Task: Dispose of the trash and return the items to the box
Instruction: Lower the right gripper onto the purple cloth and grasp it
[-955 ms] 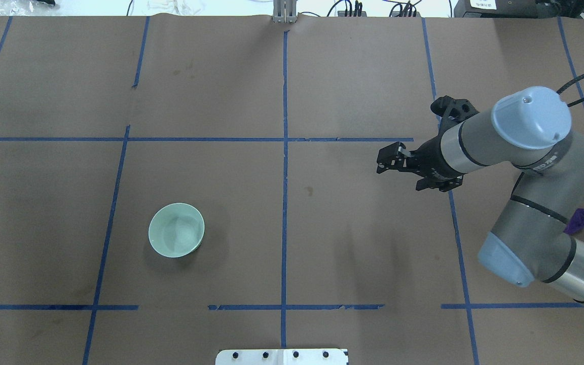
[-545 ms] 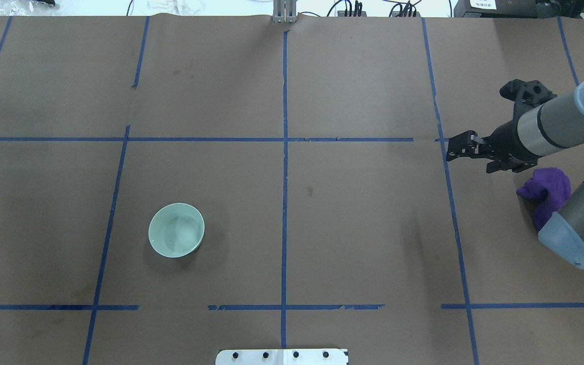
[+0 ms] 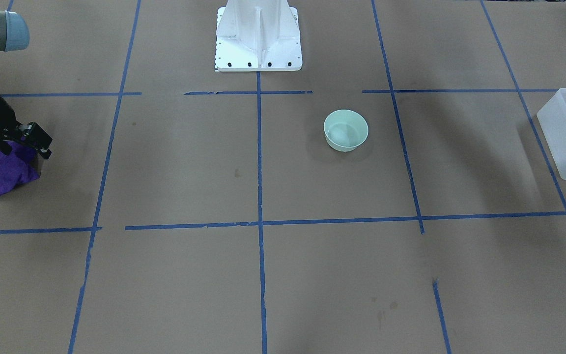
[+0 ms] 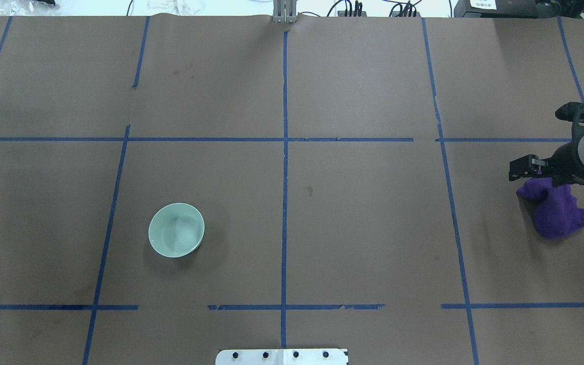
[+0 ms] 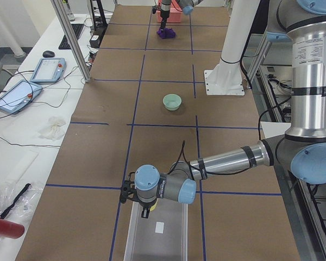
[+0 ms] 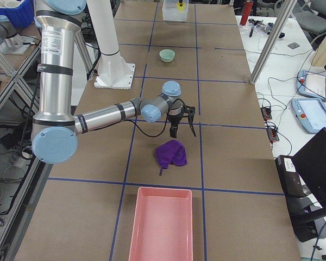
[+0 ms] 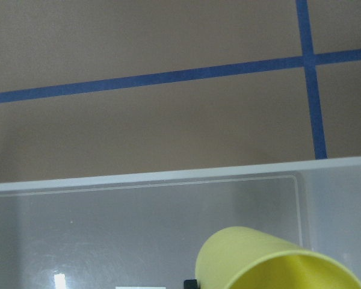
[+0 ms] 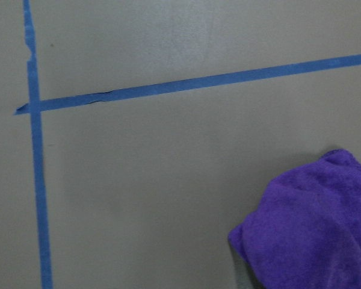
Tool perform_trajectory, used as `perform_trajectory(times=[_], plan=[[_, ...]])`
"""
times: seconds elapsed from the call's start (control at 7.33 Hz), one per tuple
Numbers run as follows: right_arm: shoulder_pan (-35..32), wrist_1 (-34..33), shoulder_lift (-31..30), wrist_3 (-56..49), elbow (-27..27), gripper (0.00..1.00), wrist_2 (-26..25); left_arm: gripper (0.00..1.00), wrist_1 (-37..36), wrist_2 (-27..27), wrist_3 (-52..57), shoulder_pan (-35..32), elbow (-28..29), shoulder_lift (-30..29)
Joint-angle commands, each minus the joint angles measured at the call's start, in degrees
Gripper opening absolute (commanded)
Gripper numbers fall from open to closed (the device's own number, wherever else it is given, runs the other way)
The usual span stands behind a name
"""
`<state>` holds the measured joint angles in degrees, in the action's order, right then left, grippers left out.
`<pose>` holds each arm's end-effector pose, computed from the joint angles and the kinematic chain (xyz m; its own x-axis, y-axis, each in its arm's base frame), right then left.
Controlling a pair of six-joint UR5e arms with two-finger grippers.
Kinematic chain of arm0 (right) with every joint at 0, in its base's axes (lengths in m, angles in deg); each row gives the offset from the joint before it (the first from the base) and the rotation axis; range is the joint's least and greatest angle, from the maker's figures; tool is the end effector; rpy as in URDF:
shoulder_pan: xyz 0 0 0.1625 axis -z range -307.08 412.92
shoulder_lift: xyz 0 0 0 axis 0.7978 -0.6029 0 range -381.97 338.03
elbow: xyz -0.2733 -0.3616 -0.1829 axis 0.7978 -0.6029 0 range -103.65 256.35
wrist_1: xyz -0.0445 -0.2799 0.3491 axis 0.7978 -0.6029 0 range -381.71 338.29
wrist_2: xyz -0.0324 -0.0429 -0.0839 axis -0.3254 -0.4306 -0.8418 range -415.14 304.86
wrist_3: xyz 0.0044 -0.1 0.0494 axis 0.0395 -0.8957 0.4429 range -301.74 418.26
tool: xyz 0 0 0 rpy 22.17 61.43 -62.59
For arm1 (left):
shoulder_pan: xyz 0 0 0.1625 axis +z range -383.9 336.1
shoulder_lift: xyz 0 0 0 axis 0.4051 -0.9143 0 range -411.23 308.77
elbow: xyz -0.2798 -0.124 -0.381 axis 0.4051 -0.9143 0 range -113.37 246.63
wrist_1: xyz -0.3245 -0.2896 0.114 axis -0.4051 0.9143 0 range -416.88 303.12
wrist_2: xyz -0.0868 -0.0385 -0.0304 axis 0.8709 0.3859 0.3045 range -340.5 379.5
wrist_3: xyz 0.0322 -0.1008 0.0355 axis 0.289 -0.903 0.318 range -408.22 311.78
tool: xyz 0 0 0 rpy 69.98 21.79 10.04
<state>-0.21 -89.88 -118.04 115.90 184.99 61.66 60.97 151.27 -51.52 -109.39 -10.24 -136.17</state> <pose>-0.2373 -0.4546 0.5809 0.7186 0.1617 0.6764 -0.2091 0.9778 -0.0117 -0.0214 -0.4803 0.8488 0.7380 0.1130 -0.6653 -0.0349 0.9909 0.1296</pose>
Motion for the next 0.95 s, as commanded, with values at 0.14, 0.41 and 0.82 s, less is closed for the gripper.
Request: perform_trajectory(times=[0.14, 0.41, 0.82], plan=[[0.3, 0.1, -0.8, -0.6, -3.2, 1.00, -5.1, 0.39, 0.0, 0.1, 0.0, 0.1, 0.0, 0.0], [0.5, 0.5, -0.4, -0.5, -5.2, 0.96, -4.9, 0.73, 0.1, 0.1, 0.0, 0.1, -2.2, 0.0], [0.5, 0.4, -0.7, -0.7, -5.6, 0.00, -3.9, 0.74, -0.8, 0.1, -11.1, 0.1, -12.6, -1.5]])
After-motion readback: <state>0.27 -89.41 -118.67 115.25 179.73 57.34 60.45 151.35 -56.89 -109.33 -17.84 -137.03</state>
